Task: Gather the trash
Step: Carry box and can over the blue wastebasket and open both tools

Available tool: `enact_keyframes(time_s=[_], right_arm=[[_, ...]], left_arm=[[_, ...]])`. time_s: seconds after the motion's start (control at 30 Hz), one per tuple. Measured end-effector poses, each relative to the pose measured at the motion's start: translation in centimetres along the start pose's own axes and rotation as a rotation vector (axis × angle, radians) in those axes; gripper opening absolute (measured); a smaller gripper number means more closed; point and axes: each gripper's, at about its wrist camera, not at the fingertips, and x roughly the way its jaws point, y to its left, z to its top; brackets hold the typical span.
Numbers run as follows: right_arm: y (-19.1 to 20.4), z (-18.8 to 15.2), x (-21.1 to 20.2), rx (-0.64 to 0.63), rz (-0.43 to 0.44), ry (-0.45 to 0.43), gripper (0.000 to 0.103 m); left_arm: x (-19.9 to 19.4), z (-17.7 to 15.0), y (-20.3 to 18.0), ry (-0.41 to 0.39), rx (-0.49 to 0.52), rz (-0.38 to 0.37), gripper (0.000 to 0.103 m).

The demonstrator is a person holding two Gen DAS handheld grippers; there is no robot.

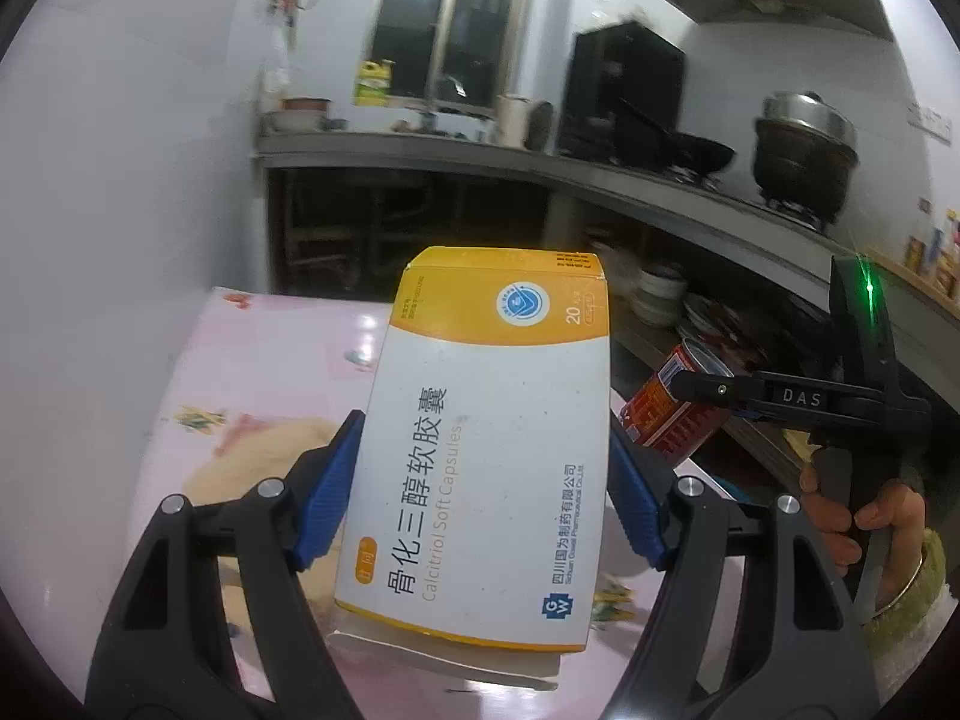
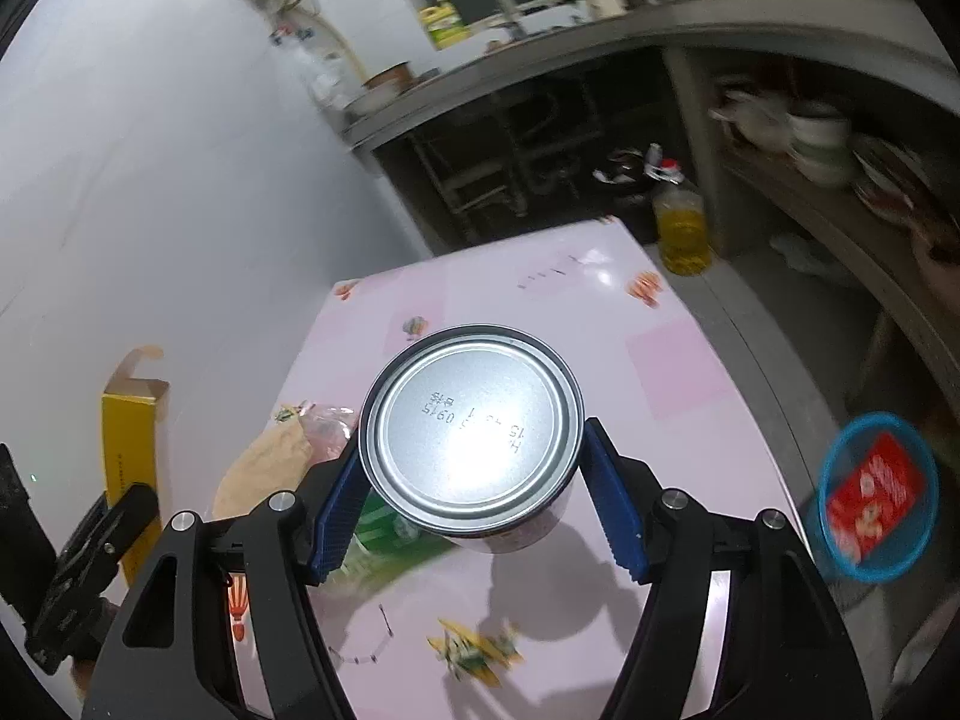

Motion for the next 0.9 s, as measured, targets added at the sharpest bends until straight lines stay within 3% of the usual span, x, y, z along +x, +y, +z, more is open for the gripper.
enact_keyframes(time_s=[0.47, 0.7, 0.9], right_arm=[[-6.1, -4.5, -3.1, 0.168, -0.035, 0.03, 0.066], [-8.9, -4.8, -6.2, 0.23, -0.047, -0.038, 0.066], [-13.8, -4.6, -11.4, 0.301, -0.157, -0.158, 0.066]], left_arm=[[4.1, -3.1, -6.5, 0.138, 0.067, -0.127, 0.071], [7.2, -2.6, -9.7, 0.201, 0.09, -0.214, 0.071], [10.1, -1.5, -14.6, 0.239, 0.128, -0.322, 0.071]])
